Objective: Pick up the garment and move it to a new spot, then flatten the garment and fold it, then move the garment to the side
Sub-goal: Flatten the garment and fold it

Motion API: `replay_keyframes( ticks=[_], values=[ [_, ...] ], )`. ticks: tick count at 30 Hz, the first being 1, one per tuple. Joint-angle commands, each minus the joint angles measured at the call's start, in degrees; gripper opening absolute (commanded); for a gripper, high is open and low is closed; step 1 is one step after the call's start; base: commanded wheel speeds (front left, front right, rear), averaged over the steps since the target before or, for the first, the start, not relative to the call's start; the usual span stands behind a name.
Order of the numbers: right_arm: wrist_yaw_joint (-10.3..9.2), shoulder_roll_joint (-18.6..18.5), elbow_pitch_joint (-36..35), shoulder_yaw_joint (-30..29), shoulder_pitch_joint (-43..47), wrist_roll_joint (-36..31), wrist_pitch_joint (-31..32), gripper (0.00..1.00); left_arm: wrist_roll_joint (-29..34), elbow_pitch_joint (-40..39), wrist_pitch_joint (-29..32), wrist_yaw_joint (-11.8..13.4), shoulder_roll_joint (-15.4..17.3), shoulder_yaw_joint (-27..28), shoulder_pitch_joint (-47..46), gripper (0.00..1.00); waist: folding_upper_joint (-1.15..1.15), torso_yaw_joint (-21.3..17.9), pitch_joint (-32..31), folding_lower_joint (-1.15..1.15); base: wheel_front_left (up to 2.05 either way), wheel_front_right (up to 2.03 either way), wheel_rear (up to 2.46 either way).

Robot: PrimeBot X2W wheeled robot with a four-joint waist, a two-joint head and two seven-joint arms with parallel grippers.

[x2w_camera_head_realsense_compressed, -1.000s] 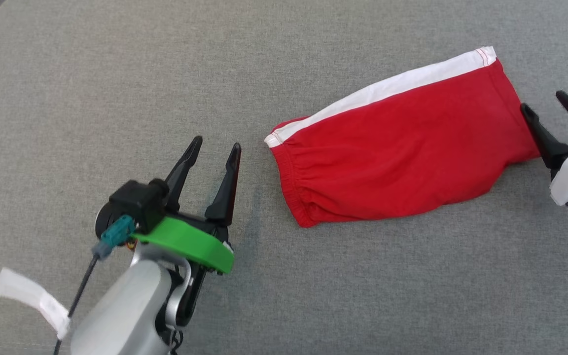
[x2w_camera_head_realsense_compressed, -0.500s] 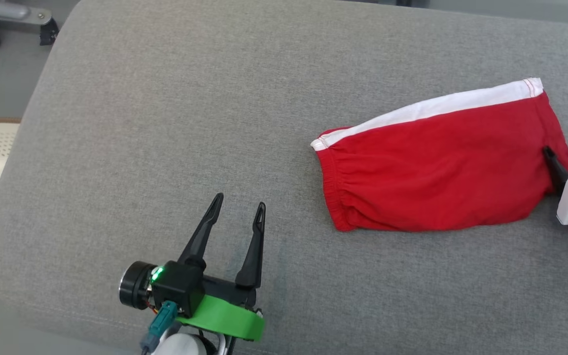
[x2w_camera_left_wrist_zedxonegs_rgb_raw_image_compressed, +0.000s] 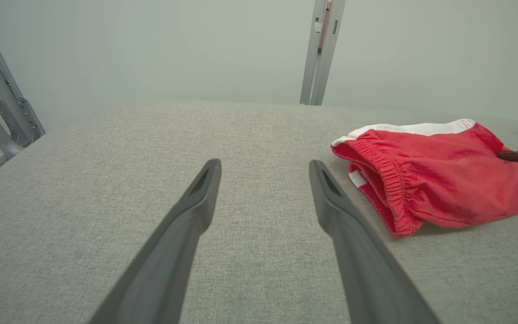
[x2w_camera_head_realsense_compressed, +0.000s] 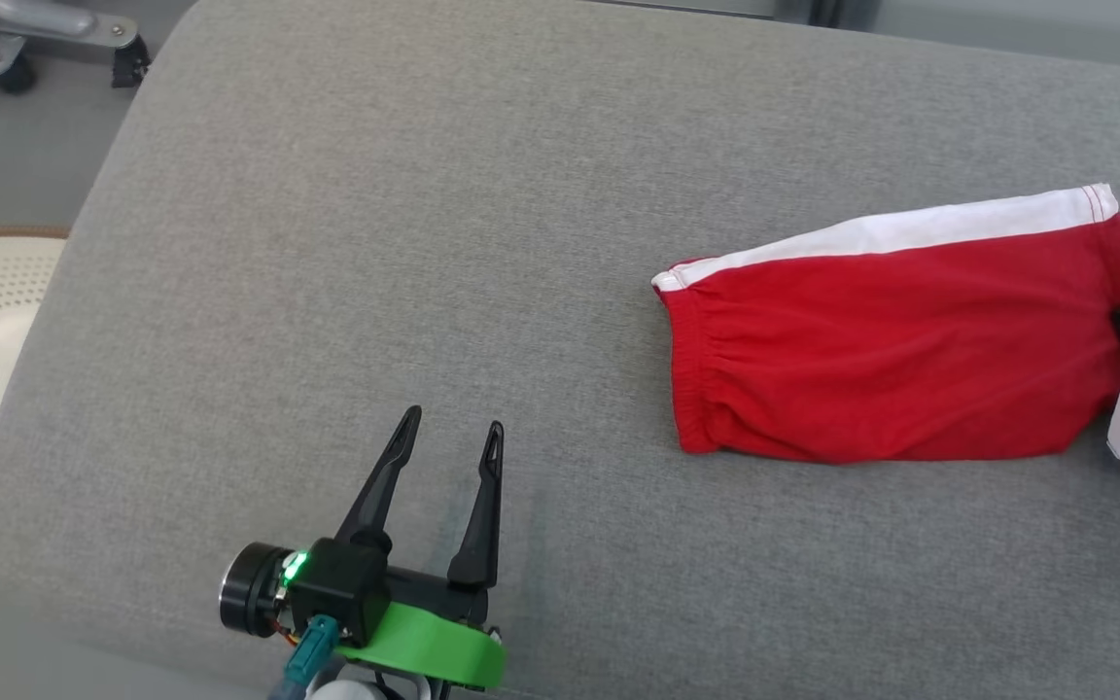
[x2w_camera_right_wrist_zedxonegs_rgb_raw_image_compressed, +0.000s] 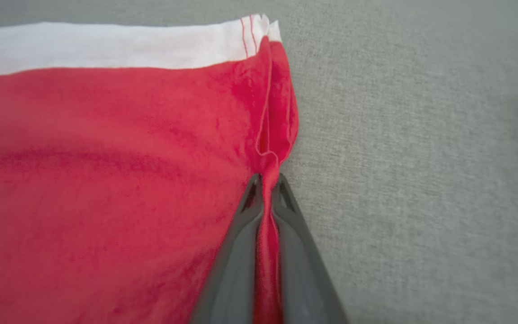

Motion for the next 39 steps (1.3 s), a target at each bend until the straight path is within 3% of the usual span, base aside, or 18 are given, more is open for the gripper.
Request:
replay_keyframes(
  ticks=[1, 10, 14, 26, 39],
  values=[
    [-0.24, -0.87, 1.58, 0.58, 2.2, -0.63, 0.28, 0.0, 0.71, 0.11, 0.0, -0.4, -0.16, 0.47, 0.88, 1.0, 0.0, -4.01, -1.13, 0.0, 0.0, 0.0, 0.0],
    [-0.17, -4.02, 0.87, 0.74, 0.51, -2.99, -1.6, 0.0, 2.12, 0.93, -0.01, -2.16, -0.61, 2.16, 1.18, 1.0, 0.0, -11.79, -2.61, 0.0, 0.0, 0.0, 0.0],
    [-0.17, -2.55, -0.25, 1.12, -1.5, -4.84, -2.38, 0.0, 2.35, 1.85, -0.01, -2.92, -0.8, 2.42, 1.15, 1.0, 0.0, -13.43, -3.79, 0.0, 0.0, 0.0, 0.0],
    [-0.16, 6.96, -5.47, 0.0, -2.15, -9.57, -5.12, 0.0, 2.13, 3.54, -0.01, -3.12, -1.31, 2.31, 4.52, 1.0, 0.0, -10.82, -10.37, 0.0, 0.0, 0.0, 0.0],
    [-0.16, 20.68, -10.94, -2.17, 2.68, -13.53, -1.02, 0.0, 1.43, 5.07, -0.02, -3.52, -1.65, 0.6, 5.84, 1.0, 0.0, -5.88, -12.12, 0.0, 0.0, 0.0, 0.0]
  ],
)
